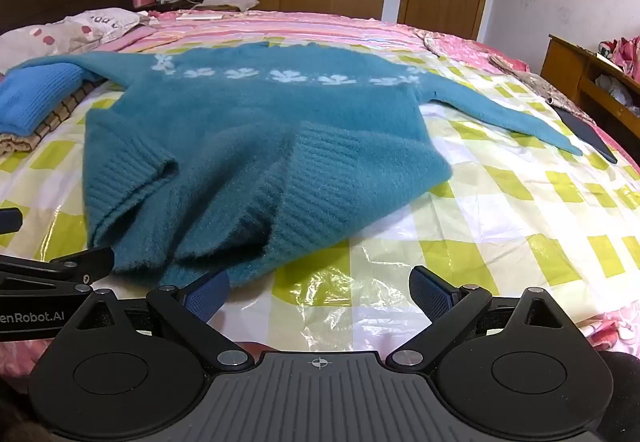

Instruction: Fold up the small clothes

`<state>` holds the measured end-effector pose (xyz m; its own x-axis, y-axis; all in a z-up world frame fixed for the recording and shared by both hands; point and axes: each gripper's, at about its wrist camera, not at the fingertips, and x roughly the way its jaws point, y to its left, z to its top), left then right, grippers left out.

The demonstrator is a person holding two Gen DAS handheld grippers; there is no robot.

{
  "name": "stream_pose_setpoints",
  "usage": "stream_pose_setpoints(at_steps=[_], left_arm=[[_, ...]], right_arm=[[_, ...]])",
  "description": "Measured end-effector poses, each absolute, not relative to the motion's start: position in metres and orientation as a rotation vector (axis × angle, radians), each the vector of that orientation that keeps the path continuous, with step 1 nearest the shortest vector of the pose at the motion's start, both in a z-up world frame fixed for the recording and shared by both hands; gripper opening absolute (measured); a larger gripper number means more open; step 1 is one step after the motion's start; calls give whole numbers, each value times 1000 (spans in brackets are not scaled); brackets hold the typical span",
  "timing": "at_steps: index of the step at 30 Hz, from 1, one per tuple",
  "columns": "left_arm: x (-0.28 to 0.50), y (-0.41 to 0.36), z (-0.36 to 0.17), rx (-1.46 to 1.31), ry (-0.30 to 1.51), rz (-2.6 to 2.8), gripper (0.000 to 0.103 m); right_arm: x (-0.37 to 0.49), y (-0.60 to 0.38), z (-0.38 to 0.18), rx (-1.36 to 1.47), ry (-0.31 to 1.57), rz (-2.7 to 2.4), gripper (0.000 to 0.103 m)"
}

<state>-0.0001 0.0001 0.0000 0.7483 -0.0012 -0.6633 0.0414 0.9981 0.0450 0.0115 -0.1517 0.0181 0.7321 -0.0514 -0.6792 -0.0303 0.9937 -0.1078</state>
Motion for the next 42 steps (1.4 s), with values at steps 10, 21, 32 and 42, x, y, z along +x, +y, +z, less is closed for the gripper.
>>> stream_pose_setpoints(at_steps=[10, 21, 32, 42], left_arm=[[-2, -1, -6, 63, 738, -35, 103], [4, 1, -6, 57, 752, -40, 103], [2, 0, -5, 59, 742, -36, 103], [1, -1, -4, 64, 745, -34, 103]], right_arm=[[11, -151, 18, -113, 751, -14, 97], [12, -153, 16, -118, 748, -9, 97], [9, -151, 19, -121, 737, -7, 97], [8, -151, 19, -121, 736, -6, 97]])
